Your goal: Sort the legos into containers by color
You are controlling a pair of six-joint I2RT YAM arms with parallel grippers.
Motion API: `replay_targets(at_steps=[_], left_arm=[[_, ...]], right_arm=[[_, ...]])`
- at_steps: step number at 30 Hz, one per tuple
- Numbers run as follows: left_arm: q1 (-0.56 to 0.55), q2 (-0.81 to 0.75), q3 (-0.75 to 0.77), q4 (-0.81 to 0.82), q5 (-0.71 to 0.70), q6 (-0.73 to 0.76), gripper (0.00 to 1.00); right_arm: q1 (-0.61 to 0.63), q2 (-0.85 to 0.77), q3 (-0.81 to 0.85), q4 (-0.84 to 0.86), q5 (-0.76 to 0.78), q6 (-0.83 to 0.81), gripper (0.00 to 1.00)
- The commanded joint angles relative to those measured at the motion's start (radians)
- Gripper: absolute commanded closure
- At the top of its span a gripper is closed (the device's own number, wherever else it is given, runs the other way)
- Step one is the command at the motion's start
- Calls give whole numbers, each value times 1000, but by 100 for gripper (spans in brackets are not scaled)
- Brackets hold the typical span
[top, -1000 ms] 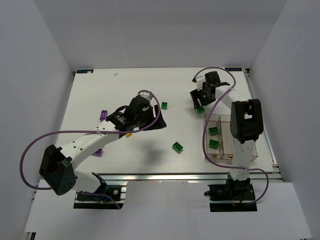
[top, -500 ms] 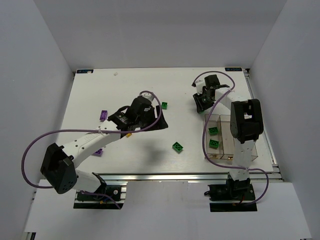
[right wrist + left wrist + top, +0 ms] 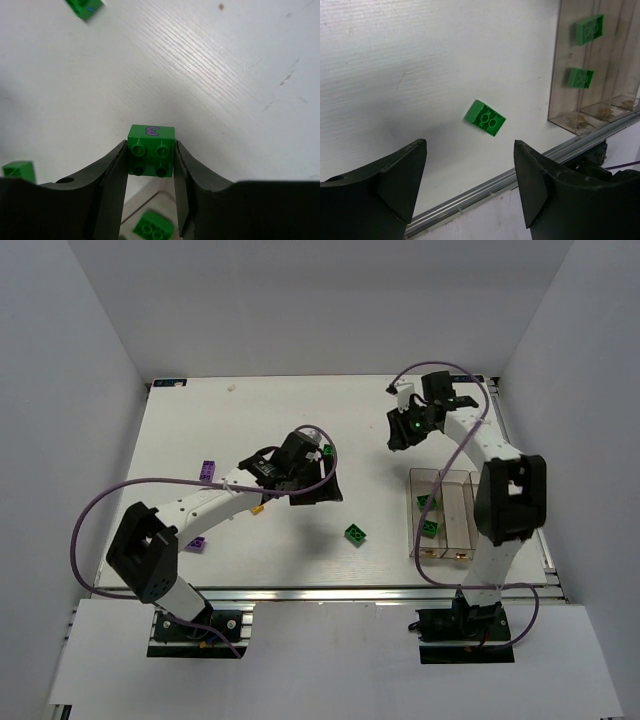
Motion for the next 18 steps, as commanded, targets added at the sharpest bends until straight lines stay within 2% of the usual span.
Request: replay_targets(at_steps=[1, 5, 10, 15, 18], left_arm=[[-6, 28, 37, -29, 53, -2, 20], [-6, 93, 85, -74, 90, 38, 18], [-6, 203, 165, -146, 148, 102, 18], [-15, 265, 200, -152, 195, 125, 18], [-24, 274, 203, -148, 205, 136, 17]], right_arm=[[-12, -185, -21, -58, -98, -33, 100], [-50, -288, -93, -214, -61, -54, 100], [-86, -456, -266, -271, -41, -117, 95], [-83, -585, -420, -267, -27, -154, 85], [-83, -589, -451, -248, -37, -149, 71]])
